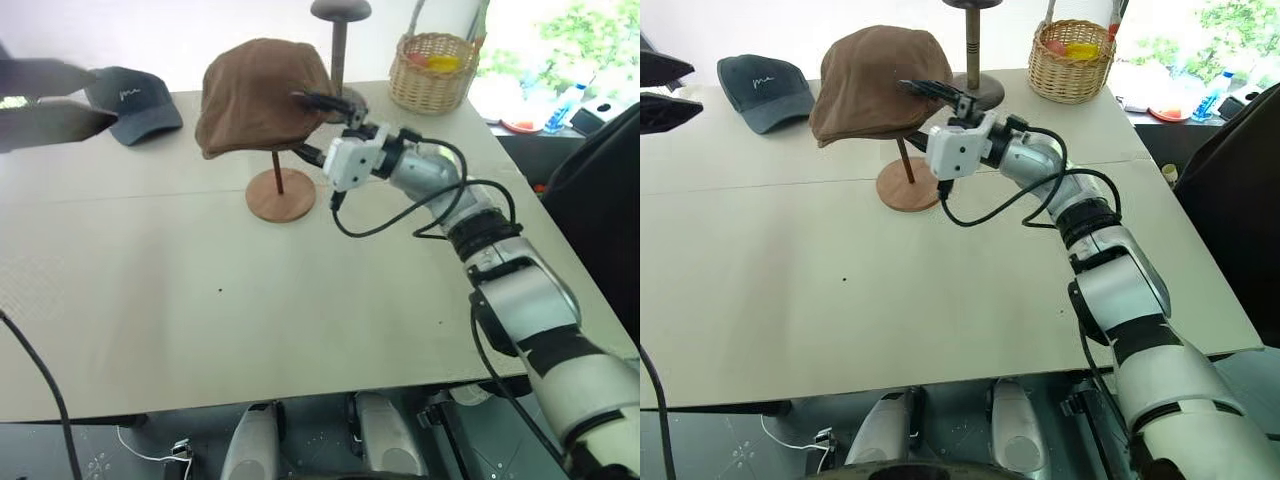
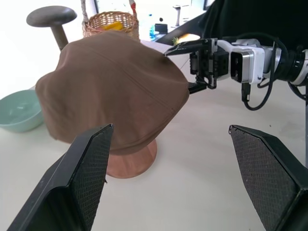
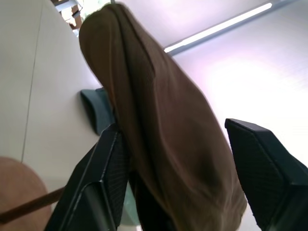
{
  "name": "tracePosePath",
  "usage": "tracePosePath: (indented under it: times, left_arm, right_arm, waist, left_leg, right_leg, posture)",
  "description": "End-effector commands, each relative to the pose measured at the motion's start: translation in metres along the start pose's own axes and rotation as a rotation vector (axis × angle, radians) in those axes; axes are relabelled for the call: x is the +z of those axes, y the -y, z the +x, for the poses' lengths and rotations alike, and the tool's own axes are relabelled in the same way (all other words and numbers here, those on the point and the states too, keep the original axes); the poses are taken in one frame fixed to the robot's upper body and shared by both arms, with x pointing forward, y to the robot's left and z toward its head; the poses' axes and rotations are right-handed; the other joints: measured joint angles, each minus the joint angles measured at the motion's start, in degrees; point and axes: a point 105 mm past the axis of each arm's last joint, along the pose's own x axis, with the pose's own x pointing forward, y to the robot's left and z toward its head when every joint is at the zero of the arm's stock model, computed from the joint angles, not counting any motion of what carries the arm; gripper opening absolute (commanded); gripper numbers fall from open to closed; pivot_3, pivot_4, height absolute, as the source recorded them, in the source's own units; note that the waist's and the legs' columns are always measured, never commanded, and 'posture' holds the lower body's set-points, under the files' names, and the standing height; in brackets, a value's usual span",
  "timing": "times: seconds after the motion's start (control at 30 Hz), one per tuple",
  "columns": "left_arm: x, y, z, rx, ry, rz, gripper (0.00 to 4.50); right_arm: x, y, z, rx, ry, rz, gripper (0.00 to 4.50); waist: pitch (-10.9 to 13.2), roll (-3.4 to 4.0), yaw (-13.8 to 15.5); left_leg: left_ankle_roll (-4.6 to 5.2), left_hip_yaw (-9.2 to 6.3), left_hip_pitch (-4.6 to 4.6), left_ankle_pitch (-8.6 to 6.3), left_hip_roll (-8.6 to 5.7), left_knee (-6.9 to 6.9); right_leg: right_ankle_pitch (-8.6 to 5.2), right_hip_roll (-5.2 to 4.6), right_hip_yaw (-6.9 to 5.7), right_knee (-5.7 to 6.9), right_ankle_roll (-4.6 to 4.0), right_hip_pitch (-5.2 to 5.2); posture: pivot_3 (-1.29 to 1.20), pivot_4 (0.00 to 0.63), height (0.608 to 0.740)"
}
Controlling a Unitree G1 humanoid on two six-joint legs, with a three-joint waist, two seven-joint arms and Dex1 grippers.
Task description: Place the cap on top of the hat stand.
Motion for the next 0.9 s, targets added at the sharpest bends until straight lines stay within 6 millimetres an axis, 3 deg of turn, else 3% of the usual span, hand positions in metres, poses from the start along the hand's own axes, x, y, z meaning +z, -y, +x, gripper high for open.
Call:
tracePosePath:
  times: [0.03,0.23,0.47,0.57,0.7,0.9]
  left_arm:
    - [0.009,0.001,0.000,-0.009,0.025,0.037,4.03]
    - [0.003,-0.004,0.004,-0.024,0.016,0.032,4.03]
    - [-0.014,-0.008,-0.003,-0.012,-0.023,0.015,4.03]
    - [-0.020,-0.007,-0.010,0.004,-0.035,0.012,4.03]
    - [-0.024,-0.004,-0.021,0.040,-0.053,0.018,4.03]
    - [-0.022,-0.001,-0.033,0.088,-0.051,0.018,4.03]
  right_arm:
    - [0.006,0.024,-0.016,-0.049,0.003,-0.006,3.12]
    - [0.008,0.032,-0.063,0.011,-0.086,0.090,3.12]
    - [0.031,0.062,-0.118,0.243,-0.204,0.580,3.12]
    - [0.033,0.091,-0.137,0.279,-0.253,0.765,3.12]
    - [0.027,0.114,-0.147,0.280,-0.274,0.915,3.12]
    - [0.024,0.121,-0.147,0.320,-0.263,0.995,3.12]
  waist:
    - [0.00,0.00,-0.06]
    - [0.01,0.01,0.00]
    - [0.12,0.20,0.52]
    - [0.15,0.25,0.55]
    - [0.15,0.25,0.64]
    - [0.17,0.28,1.15]
  left_leg:
    - [0.00,0.00,0.00,0.00,0.00,0.00]
    - [0.00,0.00,0.01,0.00,0.00,0.01]
    - [0.01,0.05,0.02,0.00,0.01,0.05]
    - [0.01,0.11,0.07,-0.01,0.06,0.07]
    - [0.01,0.25,0.12,-0.02,0.12,0.06]
    - [0.00,0.34,0.06,-0.02,0.11,0.00]
  right_leg:
    - [0.00,0.00,0.00,0.01,0.00,0.00]
    - [0.00,0.00,0.00,0.03,0.00,0.00]
    - [-0.01,-0.03,0.02,0.05,-0.02,0.01]
    - [-0.10,-0.02,0.02,0.05,-0.19,0.01]
    - [-0.11,-0.02,0.07,-0.01,-0.27,-0.01]
    - [-0.11,-0.06,0.08,-0.07,-0.28,-0.09]
  posture:
    - [0.00,0.150,0.740]
    - [0.00,0.150,0.740]
    - [0.00,0.150,0.740]
    - [0.00,0.150,0.740]
    - [0.00,0.150,0.740]
    - [0.00,0.150,0.740]
